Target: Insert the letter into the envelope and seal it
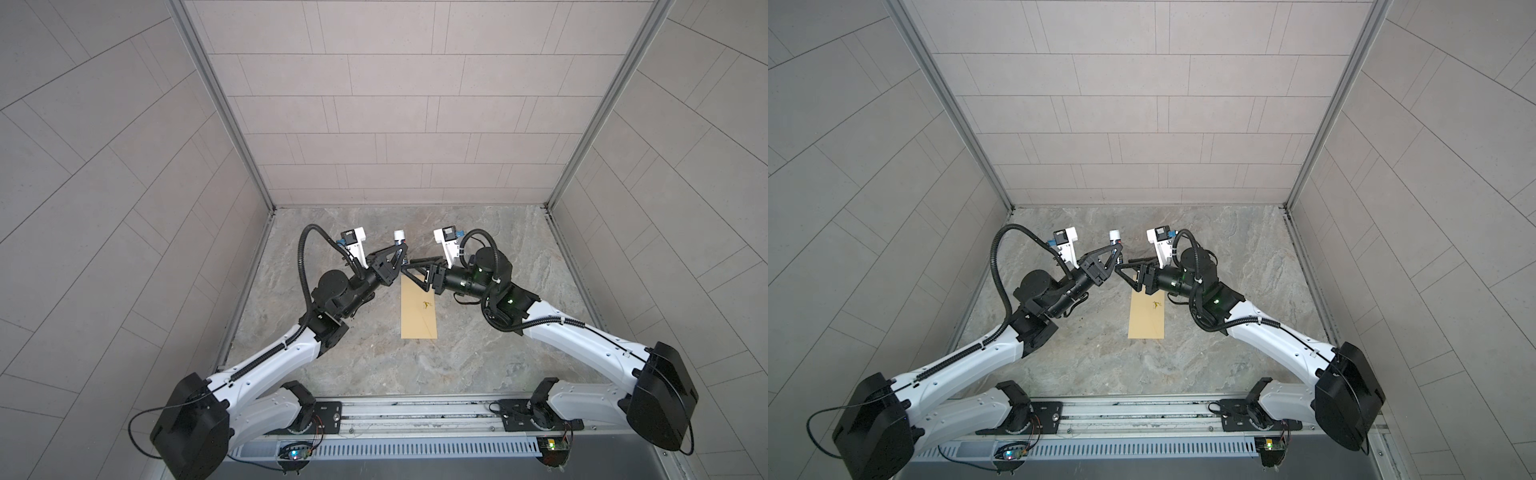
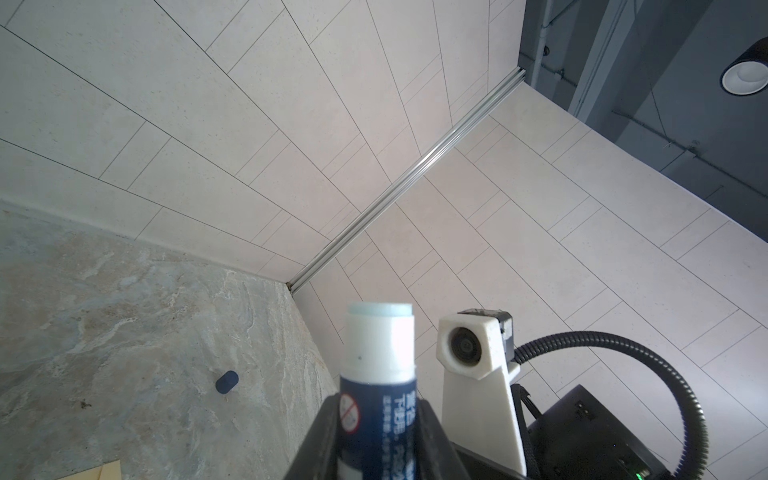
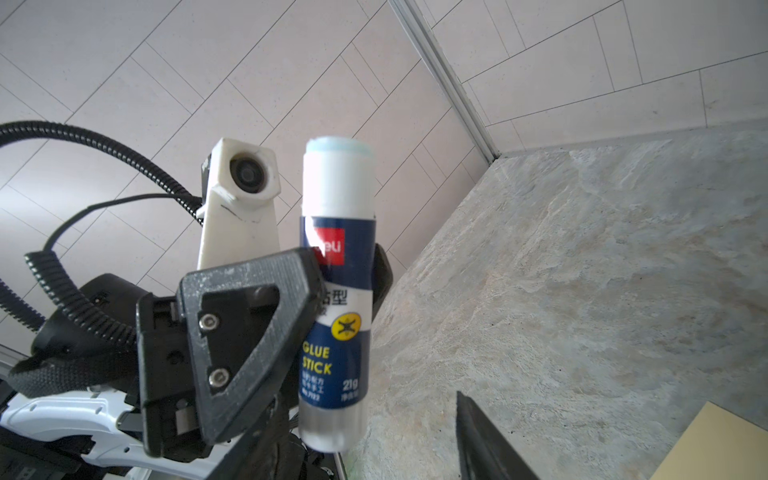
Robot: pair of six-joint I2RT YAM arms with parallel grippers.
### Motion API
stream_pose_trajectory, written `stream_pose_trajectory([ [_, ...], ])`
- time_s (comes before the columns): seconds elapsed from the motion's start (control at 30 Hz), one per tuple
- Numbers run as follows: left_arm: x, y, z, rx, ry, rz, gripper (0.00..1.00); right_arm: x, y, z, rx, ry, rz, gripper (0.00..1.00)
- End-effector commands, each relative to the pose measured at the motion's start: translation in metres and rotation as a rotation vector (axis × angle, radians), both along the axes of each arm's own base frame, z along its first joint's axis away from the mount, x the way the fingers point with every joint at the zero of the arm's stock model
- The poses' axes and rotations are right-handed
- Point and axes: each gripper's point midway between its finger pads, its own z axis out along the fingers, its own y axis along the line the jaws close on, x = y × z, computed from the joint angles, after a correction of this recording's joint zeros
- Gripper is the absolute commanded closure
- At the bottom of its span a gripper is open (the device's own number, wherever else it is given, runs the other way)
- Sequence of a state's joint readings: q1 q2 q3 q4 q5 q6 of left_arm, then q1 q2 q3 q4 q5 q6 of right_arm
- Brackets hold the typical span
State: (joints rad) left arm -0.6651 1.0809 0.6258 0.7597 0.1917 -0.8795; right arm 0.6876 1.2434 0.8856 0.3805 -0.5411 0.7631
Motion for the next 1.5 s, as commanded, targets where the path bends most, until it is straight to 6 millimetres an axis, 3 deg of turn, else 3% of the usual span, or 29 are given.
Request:
stream_pose_trajectory([
  [0.0,-0.008,0.004,0.016,-0.042,-0.057,-0.012,1.00,0.001,0.004,0.013,0.018,-0.019,0.003,0.42],
  [0.37,-0.010,0.000,0.016,-0.043,-0.068,-0.035,1.00,0.005,0.013,0.016,0.024,0.002,0.013,0.55],
  [1.0,-0.013,-0.006,0.004,0.007,-0.075,-0.070,1.00,0.006,0.009,0.016,-0.070,-0.025,-0.001,0.97],
  [1.2,-0.018,-0.007,0.003,0.050,-0.094,-0.079,0.70,-0.001,0.005,0.016,-0.127,-0.068,0.018,1.00],
  [1.3,-0.020,-0.006,0.005,0.061,-0.104,-0.081,0.60,-0.004,0.004,0.017,-0.141,-0.085,0.033,1.00],
  [1.47,-0.022,-0.005,0.007,0.064,-0.115,-0.078,0.57,-0.007,0.004,0.016,-0.152,-0.093,0.048,1.00],
])
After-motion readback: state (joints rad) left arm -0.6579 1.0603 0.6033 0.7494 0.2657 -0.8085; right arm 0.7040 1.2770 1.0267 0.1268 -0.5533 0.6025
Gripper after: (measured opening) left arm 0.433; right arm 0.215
